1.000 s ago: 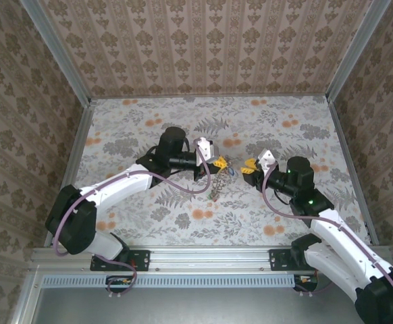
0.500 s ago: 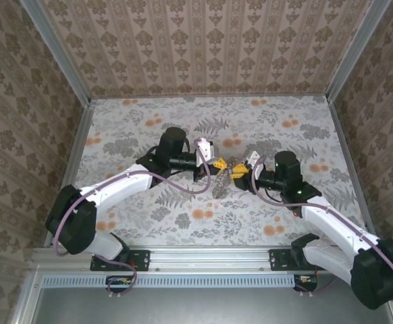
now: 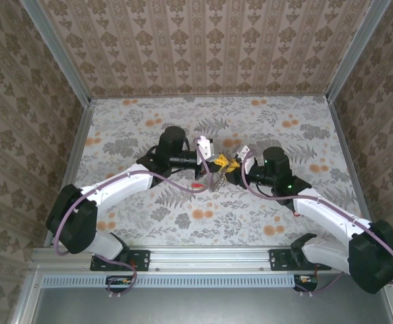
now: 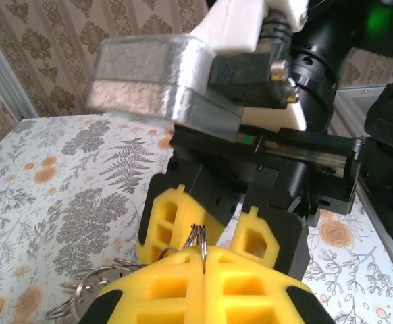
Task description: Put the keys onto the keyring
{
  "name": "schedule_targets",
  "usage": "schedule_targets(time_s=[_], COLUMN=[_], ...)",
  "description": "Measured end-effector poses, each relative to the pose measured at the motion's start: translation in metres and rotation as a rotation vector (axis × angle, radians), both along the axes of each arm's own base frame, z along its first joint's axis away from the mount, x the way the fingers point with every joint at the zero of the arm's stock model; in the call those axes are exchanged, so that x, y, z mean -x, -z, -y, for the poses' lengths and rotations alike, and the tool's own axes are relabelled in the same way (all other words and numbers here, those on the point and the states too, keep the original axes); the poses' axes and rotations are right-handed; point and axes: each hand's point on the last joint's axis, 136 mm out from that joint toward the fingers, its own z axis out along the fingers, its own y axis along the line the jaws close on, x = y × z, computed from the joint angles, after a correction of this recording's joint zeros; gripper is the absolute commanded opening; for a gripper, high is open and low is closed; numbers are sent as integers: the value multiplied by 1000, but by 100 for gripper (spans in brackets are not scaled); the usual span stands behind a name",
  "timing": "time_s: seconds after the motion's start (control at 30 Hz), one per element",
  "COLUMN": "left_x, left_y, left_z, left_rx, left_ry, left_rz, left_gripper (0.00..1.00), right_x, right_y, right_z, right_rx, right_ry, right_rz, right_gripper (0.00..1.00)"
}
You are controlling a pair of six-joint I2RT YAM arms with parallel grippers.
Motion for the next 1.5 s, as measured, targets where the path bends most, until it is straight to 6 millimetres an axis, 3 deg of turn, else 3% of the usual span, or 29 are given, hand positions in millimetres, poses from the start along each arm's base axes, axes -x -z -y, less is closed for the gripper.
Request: schedule_targets(time_s=[0.2, 0.33, 0.53, 0.77, 0.87, 1.0, 1.2, 1.5], left_x=[-13, -26, -33, -29, -25, -22, -24, -13], left_y=[20, 31, 28, 29, 45, 80, 100, 142], left_z=[-8, -26, -65, -79, -69, -41, 13, 56], left_rx=[-87, -159, -262, -414, -479, -568, -582, -621], left_ry=[-85, -156, -229, -186, -134, -37, 62, 141], left_rz=[-2, 1, 48, 94, 85, 44, 48, -22], left_gripper=[0, 0, 0, 0, 0, 0, 0, 0], right_x=[6, 7, -2, -14, -21, -27, -28, -24], right_y=[-19, -27, -9, 6, 7, 10, 21, 30], right_z=[23, 41, 74, 97, 103, 114, 143, 181], right_rx=[42, 59, 91, 82, 69, 49, 19, -43], right_ry=[89, 169, 348, 500, 553, 622, 755, 917], right_rz=[97, 116, 7, -131, -188, -251, -338, -420], right_gripper=[37, 43, 51, 52, 52, 52, 53, 53])
